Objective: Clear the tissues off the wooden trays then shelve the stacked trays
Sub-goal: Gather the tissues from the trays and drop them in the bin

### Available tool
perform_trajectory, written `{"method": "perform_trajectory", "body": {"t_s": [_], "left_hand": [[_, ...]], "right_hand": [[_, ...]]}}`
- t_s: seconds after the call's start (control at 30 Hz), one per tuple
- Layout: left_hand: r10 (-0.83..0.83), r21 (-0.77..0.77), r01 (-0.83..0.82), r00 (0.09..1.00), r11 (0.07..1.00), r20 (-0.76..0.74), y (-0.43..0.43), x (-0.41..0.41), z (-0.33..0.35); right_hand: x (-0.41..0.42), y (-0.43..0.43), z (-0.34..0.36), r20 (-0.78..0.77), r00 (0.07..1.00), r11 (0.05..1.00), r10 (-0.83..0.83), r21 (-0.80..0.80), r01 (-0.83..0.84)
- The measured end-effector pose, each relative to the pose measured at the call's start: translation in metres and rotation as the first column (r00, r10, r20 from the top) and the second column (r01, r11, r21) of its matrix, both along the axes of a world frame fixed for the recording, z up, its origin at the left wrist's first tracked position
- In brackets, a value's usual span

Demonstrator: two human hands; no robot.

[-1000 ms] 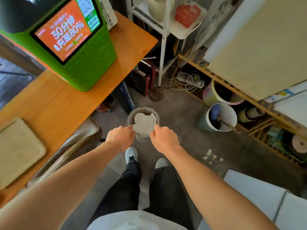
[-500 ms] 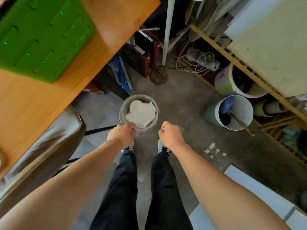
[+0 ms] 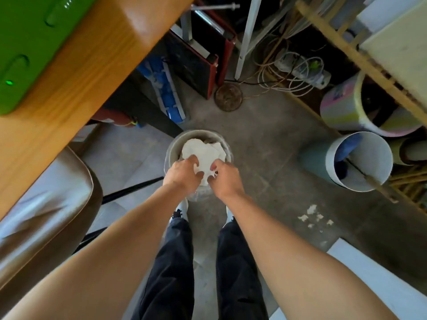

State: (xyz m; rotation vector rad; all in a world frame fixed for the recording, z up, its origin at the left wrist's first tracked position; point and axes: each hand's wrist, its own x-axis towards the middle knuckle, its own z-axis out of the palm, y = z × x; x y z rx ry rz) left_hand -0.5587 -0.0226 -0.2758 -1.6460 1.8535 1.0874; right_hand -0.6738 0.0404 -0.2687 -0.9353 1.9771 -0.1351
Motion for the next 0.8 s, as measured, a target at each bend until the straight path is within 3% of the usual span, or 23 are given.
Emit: {"method": "perform_trajectory", "body": {"t_s": [0.23,0.43,0.8], "left_hand": [[0.088,0.012,-0.088,0.996,0.996,-0.016,-0.009,0.003,-0.007],[-0.054,-0.037,0.056,0.996,0.998,0.069,-0.011,0.023,0.021],[-0.101,-0.194,0.108,0.994,0.975,0.049,0.002,0.035,0.189]], "right_hand": [[0.006,-0.012,-0.011,-0.020,0.999,0.999,0.048,-0.007,-0.048],[-0.011,-0.009,0.024,-0.123,0.986,0.993,0.115,-0.003,-0.116],[-0.016,-0.004,0.185,-0.219,0.938,0.943,0.268,-0.140,-0.302]]}}
